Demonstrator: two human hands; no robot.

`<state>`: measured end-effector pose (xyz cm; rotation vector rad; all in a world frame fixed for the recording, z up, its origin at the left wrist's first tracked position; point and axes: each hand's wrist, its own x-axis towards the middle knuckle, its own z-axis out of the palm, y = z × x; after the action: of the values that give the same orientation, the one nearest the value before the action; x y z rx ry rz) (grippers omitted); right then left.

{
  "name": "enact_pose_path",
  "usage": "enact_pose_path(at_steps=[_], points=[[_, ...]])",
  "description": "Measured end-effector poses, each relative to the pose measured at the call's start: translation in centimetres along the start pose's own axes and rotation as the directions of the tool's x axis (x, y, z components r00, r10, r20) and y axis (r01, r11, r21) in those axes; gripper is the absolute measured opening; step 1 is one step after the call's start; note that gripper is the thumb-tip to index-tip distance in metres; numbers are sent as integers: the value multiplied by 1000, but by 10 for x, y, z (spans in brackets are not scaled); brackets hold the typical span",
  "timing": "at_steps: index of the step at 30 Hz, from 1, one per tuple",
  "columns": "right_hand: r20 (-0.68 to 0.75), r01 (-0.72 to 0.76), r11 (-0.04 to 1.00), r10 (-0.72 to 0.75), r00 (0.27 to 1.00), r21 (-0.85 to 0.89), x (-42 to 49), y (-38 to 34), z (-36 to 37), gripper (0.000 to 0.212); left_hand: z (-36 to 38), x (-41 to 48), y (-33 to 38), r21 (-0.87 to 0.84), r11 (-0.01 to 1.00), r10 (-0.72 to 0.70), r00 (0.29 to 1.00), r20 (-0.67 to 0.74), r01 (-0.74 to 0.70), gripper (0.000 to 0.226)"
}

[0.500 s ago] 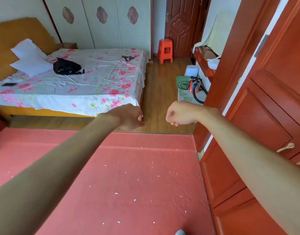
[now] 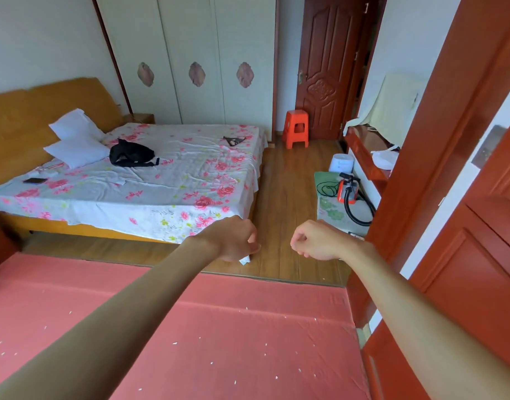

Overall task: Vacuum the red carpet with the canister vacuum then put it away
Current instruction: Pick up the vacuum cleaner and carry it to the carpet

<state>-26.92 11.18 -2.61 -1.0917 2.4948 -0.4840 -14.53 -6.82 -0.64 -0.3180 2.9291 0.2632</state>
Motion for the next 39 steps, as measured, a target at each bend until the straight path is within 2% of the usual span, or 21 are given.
enact_pose_path(at_steps=[4, 9, 15, 21, 28, 33, 39], points=[[-2, 20, 1000, -20, 1000, 15, 52, 22, -12, 29, -4, 50, -8, 49, 999, -16, 1000, 25, 15, 33], [47, -50, 999, 50, 998, -2, 91, 53, -20, 29, 1, 100, -28, 89, 996, -31, 990, 137, 18, 33], [58, -76, 997, 78, 995, -27, 151, 78, -46, 24, -9, 173, -60, 91, 996, -33, 992, 120, 22, 34], [77, -63, 997, 67, 995, -51, 243, 84, -71, 25, -26, 271, -85, 44, 997, 52, 993, 110, -57, 35], [15, -145, 987, 146, 989, -66, 350, 100, -126, 30, -69, 387, -131, 54, 984, 166, 982, 92, -171, 38], [-59, -144, 983, 138, 989, -112, 408, 113, -150, 27, -88, 462, -153, 30, 974, 222, 973, 60, -224, 33], [-42, -197, 977, 195, 980, -78, 468, 137, -165, 24, -93, 545, -159, 23, 961, 272, 956, 108, -276, 32]])
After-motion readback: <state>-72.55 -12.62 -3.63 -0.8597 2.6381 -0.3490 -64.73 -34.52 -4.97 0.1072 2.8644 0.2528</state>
